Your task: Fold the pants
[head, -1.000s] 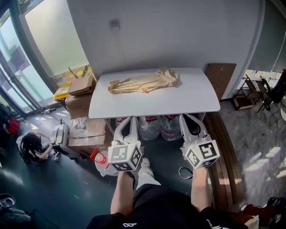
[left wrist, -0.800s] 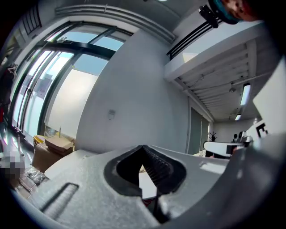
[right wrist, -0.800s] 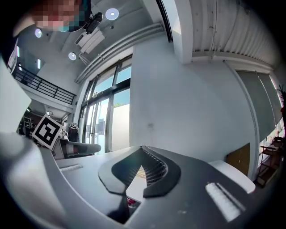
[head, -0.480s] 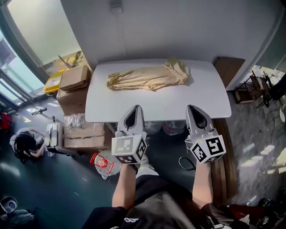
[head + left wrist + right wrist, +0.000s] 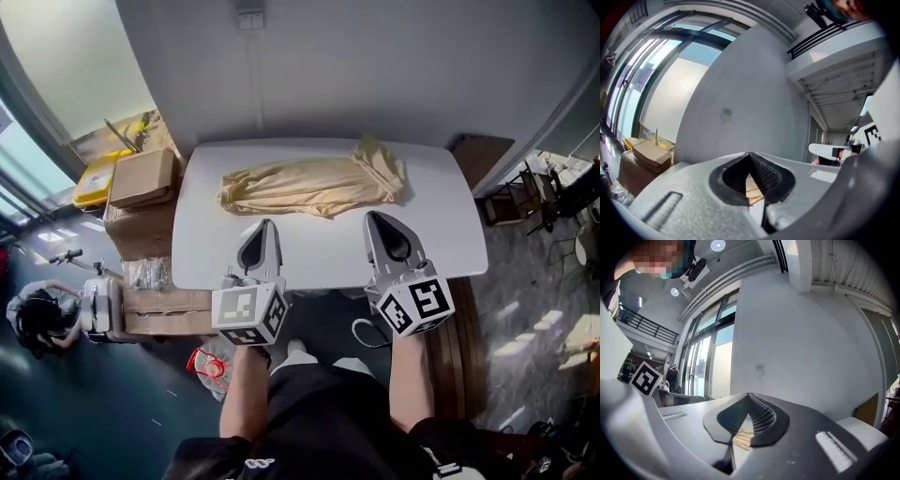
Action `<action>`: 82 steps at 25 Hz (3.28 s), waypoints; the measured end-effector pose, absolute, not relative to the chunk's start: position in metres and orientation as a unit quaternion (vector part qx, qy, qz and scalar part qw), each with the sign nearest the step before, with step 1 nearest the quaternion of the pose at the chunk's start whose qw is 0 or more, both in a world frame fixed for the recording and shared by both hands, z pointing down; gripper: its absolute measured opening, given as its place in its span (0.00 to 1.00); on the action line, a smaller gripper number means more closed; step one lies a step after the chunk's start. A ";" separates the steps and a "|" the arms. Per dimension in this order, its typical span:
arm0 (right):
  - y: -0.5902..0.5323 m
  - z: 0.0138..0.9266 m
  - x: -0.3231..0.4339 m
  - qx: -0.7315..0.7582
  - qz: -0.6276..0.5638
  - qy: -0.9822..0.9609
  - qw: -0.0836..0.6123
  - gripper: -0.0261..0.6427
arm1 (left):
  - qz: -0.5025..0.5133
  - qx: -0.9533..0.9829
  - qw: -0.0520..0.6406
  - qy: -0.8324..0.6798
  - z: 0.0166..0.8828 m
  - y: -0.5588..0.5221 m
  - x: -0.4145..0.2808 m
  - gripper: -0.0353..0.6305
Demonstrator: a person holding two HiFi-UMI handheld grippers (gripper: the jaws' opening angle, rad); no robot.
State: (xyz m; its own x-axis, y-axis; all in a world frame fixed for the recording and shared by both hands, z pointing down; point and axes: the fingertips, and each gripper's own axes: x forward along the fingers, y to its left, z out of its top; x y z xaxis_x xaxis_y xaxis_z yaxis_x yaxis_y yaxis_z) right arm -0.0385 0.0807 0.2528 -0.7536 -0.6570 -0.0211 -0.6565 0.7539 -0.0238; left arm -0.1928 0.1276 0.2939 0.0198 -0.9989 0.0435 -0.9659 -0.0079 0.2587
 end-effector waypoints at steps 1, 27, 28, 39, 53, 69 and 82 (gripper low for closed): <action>0.075 0.253 -0.043 -0.352 -0.006 0.936 0.011 0.04 | -0.078 0.705 0.111 -0.696 0.296 0.122 -0.198 0.05; -0.084 0.308 0.014 -0.388 -0.030 0.921 -0.032 0.05 | -0.039 0.730 0.154 -0.664 0.342 -0.042 -0.135 0.05; -0.091 0.310 0.012 -0.384 -0.027 0.922 -0.034 0.05 | -0.036 0.729 0.157 -0.666 0.345 -0.049 -0.135 0.05; -0.136 0.351 -0.003 -0.350 -0.026 0.932 -0.087 0.05 | -0.019 0.718 0.195 -0.668 0.387 -0.099 -0.123 0.05; -0.219 0.418 -0.044 -0.294 0.018 0.927 -0.231 0.25 | -0.018 0.688 0.242 -0.684 0.431 -0.129 -0.142 0.05; -0.315 0.554 -0.057 -0.224 0.041 0.870 -0.438 0.33 | -0.004 0.675 0.263 -0.689 0.458 -0.140 -0.143 0.05; -0.359 0.641 -0.064 -0.194 0.041 0.826 -0.527 0.36 | 0.005 0.639 0.271 -0.720 0.466 -0.140 -0.172 0.05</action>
State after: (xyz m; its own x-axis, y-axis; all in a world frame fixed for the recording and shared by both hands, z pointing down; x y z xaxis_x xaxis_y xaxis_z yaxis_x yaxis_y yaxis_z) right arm -0.0642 -0.3592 0.6413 -0.3694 -0.3646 0.8548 -0.2774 0.9211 0.2730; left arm -0.1720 -0.1403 0.4658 -0.0380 -0.9176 0.3956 -0.9225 0.1844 0.3391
